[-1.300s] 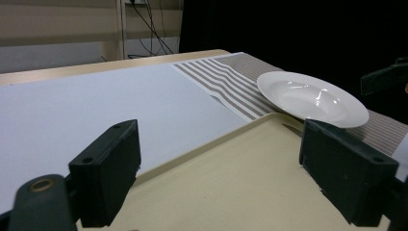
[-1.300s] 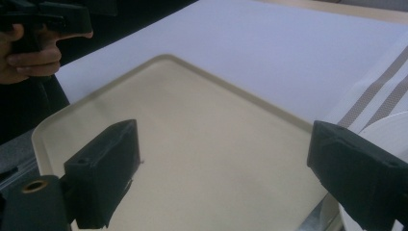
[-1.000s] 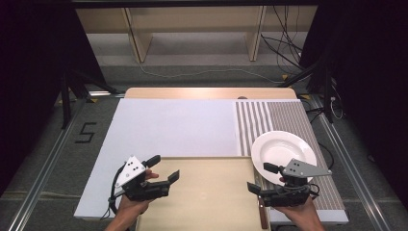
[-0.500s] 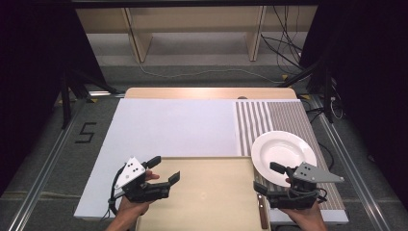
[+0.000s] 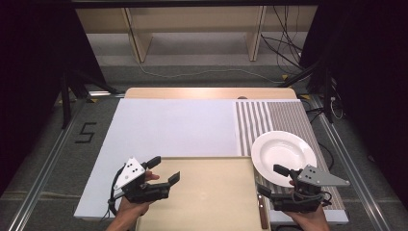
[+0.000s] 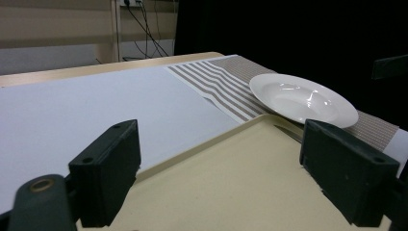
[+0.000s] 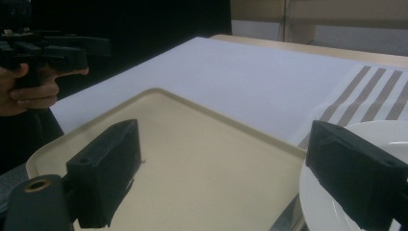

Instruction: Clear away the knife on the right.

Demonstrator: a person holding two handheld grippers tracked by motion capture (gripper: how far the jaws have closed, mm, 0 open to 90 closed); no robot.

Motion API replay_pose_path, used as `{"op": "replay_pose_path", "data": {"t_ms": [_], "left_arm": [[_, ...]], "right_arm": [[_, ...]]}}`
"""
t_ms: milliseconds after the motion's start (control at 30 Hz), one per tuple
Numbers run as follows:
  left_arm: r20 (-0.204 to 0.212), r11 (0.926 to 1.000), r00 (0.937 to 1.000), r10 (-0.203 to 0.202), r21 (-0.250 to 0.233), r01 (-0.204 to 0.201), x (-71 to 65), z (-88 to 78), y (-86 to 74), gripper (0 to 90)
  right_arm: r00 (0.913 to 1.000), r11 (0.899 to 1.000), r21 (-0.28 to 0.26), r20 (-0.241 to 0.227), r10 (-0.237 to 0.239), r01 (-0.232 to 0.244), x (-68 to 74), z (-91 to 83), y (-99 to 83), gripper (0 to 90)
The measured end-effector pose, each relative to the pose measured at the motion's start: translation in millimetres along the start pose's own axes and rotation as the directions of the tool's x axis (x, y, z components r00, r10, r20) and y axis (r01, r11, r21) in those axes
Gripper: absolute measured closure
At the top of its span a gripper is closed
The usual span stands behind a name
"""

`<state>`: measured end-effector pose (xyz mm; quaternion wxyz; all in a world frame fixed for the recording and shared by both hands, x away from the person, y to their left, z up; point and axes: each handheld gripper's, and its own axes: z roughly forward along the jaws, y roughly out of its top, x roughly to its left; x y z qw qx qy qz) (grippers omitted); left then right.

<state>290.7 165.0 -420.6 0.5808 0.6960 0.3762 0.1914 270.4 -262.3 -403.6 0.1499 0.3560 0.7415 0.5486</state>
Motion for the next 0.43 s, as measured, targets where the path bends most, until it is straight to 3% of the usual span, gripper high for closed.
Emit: {"op": "replay_pose_path", "data": {"t_ms": [433], "left_arm": [[-0.003, 1.0, 1.0, 0.001, 0.0, -0.001, 0.5, 0.4, 0.1, 14.1]], "right_arm": [[1.0, 1.0, 0.007, 0.003, -0.006, 0.006, 0.5, 1.4, 0.4, 13.1]]}}
